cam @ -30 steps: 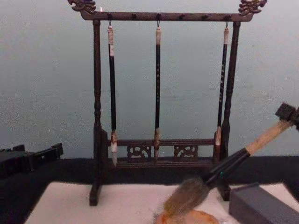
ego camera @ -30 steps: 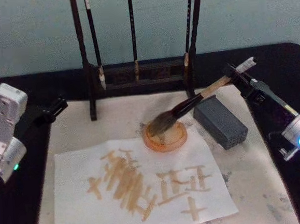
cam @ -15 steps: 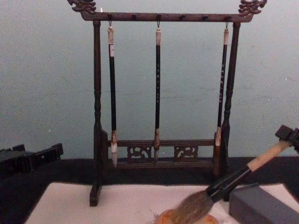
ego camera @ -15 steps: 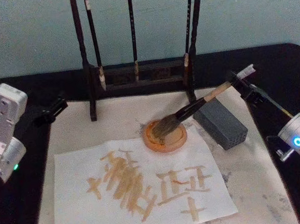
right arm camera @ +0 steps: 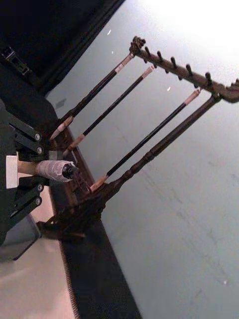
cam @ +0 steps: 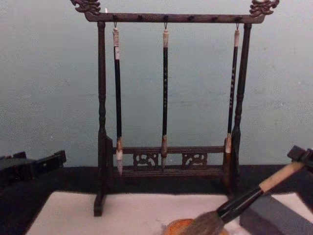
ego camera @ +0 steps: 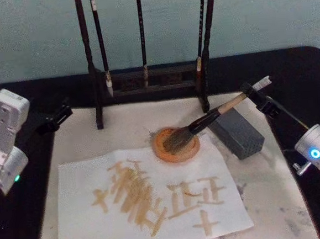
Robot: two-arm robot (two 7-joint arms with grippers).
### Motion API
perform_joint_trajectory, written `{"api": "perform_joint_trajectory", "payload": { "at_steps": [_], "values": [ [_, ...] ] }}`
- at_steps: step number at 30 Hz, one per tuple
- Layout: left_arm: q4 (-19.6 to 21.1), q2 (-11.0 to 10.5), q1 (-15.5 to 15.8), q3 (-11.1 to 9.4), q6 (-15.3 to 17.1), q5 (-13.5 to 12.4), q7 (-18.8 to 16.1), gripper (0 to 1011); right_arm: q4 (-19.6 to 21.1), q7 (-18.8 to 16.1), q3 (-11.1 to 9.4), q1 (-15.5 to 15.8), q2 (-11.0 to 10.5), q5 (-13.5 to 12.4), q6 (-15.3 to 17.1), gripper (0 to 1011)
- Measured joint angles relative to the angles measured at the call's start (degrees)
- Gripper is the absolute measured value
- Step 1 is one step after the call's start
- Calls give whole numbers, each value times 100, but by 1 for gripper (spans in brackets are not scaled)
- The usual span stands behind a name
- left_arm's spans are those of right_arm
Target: Pick up the brush from the inkstone, write on the paper, then place the brush back to its original position.
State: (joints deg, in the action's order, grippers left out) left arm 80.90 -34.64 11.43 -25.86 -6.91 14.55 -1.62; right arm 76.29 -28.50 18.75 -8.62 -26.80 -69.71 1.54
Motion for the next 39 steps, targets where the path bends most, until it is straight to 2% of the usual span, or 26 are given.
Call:
{"api": "perform_joint_trajectory", "payload": {
  "at_steps": [25, 39],
  "values": [
    [0, 0, 0, 0, 0, 0, 0, 1002, -294, 102, 33, -85, 14, -367, 219, 164],
    [0, 0, 0, 0, 0, -1, 0, 1002, -334, 292, 89, -116, -48, -593, 373, 164]
  ]
}}
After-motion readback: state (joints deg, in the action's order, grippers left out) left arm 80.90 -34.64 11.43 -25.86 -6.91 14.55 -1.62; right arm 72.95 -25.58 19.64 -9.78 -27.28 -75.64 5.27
